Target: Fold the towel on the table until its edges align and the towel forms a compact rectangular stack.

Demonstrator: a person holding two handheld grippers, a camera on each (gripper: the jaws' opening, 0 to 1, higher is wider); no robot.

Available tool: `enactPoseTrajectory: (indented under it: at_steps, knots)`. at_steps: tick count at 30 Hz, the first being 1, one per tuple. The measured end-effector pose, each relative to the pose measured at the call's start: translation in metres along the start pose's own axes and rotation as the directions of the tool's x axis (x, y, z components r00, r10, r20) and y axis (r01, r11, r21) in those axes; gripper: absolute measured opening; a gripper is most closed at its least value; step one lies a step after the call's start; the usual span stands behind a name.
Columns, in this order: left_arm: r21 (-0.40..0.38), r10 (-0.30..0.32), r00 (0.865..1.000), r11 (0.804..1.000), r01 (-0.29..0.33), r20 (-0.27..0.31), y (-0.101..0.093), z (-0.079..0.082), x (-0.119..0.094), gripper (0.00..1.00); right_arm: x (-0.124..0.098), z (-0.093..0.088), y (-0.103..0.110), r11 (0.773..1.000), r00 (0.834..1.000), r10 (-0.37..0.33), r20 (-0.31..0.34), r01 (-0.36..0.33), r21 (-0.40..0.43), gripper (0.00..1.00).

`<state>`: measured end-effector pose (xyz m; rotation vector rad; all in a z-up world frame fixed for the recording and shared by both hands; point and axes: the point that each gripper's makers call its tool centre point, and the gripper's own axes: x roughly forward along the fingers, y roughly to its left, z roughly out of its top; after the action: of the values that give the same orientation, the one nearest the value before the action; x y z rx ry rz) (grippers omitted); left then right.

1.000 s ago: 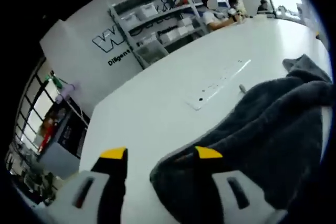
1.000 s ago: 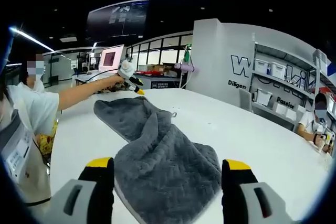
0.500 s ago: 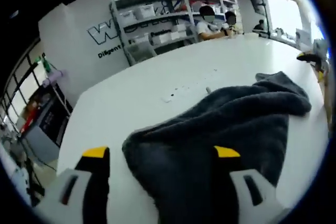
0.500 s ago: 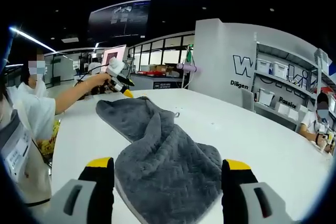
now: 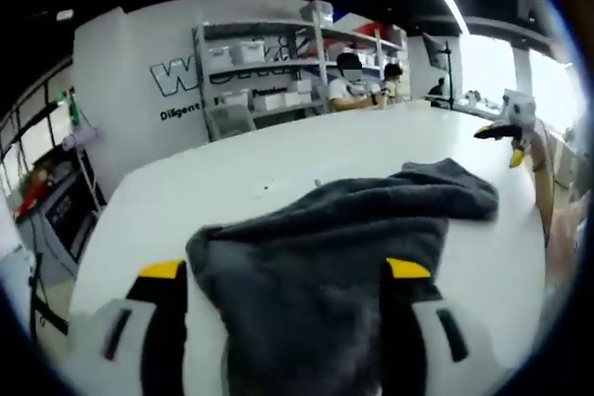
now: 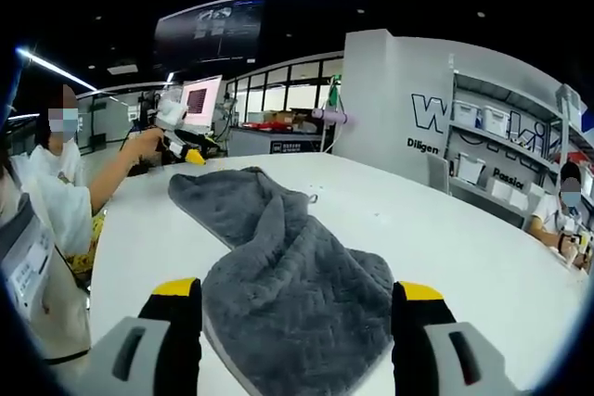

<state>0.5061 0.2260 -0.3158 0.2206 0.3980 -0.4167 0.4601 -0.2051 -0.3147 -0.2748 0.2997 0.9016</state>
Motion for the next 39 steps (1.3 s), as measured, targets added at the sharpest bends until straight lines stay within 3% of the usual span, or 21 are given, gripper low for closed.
enactPoseTrajectory:
  at_steps: [6,10,17,24,32,39]
  knots:
    - [0.013,-0.008,1.0,1.0,0.008,-0.013,-0.011,-0.018,-0.015,0.92,0.006,-0.006,-0.001,1.0,0.999,-0.009,-0.032,0.009,-0.006,0.88]
    - [-0.005,-0.045,0.999,0.999,0.045,0.024,-0.024,-0.018,-0.022,0.96,0.006,-0.007,-0.001,1.0,0.999,-0.009,-0.037,0.009,-0.006,0.88]
    - [0.015,-0.134,0.983,0.991,0.133,0.127,-0.057,-0.004,-0.032,0.99,0.011,-0.01,0.001,1.0,0.999,-0.011,-0.047,0.01,-0.027,0.91]
    - [0.067,-0.249,0.962,0.968,0.243,0.11,-0.097,-0.01,-0.028,0.99,0.015,-0.013,-0.003,1.0,0.998,-0.015,-0.057,0.014,-0.018,0.92]
    - [0.075,-0.282,0.951,0.959,0.275,0.124,-0.104,-0.013,-0.029,1.0,0.018,-0.016,0.0,0.999,0.997,-0.012,-0.078,0.008,-0.042,0.96]
    - [0.083,-0.284,0.949,0.958,0.275,0.134,-0.101,-0.014,-0.033,0.99,0.023,-0.016,-0.001,0.998,0.996,-0.005,-0.09,0.0,-0.065,0.98]
